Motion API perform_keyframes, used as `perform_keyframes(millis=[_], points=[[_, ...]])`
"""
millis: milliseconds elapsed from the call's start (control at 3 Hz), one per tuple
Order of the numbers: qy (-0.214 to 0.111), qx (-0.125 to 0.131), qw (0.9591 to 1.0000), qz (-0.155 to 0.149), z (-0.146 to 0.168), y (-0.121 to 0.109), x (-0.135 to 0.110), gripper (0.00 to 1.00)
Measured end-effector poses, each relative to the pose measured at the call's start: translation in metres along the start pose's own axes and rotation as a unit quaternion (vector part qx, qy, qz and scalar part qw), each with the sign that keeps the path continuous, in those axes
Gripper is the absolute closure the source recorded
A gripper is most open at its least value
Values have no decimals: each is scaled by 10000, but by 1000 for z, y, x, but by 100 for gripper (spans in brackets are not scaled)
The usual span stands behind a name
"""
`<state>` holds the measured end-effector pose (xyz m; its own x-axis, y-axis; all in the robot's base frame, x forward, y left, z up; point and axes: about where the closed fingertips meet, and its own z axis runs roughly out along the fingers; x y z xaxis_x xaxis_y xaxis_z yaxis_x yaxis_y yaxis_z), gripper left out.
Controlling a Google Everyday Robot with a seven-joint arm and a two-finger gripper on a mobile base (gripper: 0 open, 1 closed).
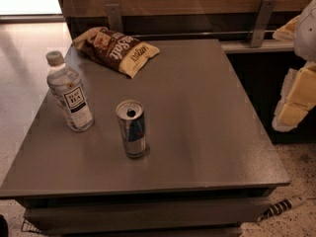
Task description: Pick redbull can
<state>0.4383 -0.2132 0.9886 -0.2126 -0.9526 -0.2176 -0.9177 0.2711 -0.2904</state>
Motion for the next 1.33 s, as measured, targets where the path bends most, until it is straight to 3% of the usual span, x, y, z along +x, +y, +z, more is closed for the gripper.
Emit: perform_keyframes(millis=[333,667,1000,1333], points=[[-17,-1,10000,-1,0,0,0,0],[-473,-56,9989,-19,-1,5,-3,0],[-1216,-155,9924,-103,19,10,-4,0],[-2231,-284,9737,-370,47,16,-26,0]])
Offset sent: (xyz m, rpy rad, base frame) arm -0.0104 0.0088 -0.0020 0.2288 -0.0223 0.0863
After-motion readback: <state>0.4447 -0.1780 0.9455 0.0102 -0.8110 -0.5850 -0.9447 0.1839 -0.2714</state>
